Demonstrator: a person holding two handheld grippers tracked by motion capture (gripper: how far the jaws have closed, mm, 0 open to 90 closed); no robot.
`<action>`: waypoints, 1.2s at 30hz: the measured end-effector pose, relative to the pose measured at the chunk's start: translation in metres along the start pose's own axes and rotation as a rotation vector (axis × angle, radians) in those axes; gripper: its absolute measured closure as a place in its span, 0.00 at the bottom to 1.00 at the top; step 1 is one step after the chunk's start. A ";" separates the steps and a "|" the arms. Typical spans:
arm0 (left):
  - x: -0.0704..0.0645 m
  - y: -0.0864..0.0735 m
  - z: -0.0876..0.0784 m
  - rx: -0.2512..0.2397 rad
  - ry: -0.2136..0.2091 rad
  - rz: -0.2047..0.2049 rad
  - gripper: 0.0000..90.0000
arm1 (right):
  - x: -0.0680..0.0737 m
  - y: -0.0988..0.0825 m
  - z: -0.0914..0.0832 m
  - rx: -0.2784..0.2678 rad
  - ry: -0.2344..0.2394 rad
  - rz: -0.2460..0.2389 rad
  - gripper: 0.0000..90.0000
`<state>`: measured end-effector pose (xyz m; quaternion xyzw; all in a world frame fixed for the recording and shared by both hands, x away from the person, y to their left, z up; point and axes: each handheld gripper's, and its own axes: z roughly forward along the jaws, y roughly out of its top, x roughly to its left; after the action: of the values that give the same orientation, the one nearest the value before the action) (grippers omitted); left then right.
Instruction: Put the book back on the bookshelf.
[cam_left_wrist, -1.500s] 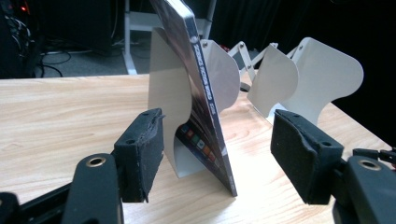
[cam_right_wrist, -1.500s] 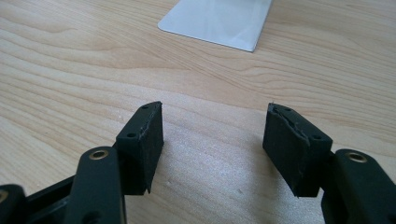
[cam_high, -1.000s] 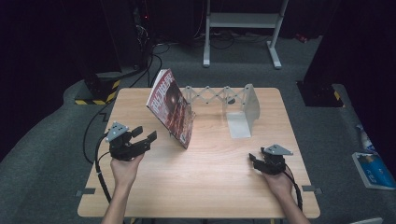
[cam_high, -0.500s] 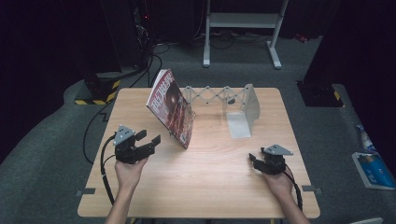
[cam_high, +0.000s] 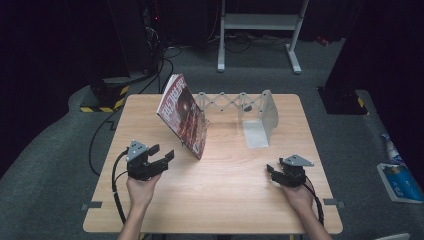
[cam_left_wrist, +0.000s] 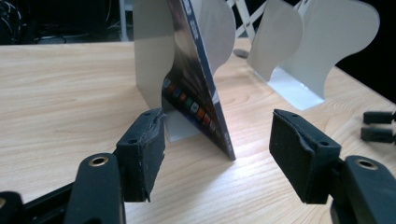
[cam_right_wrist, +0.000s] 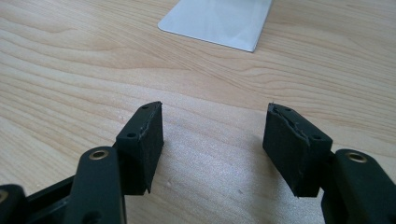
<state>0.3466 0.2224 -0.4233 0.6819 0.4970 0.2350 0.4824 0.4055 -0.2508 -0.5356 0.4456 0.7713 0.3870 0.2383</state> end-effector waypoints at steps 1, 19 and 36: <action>0.000 0.000 0.000 0.001 0.000 0.003 0.40 | 0.000 0.000 0.000 0.000 0.000 0.000 0.42; -0.003 -0.013 0.021 0.033 -0.063 -0.011 0.38 | 0.000 0.000 0.000 0.000 -0.001 -0.001 0.42; -0.011 -0.025 0.041 0.074 -0.082 -0.002 0.38 | 0.000 0.000 0.000 0.000 -0.001 0.001 0.42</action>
<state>0.3637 0.1962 -0.4615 0.7080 0.4857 0.1878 0.4770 0.4052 -0.2508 -0.5357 0.4462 0.7710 0.3868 0.2384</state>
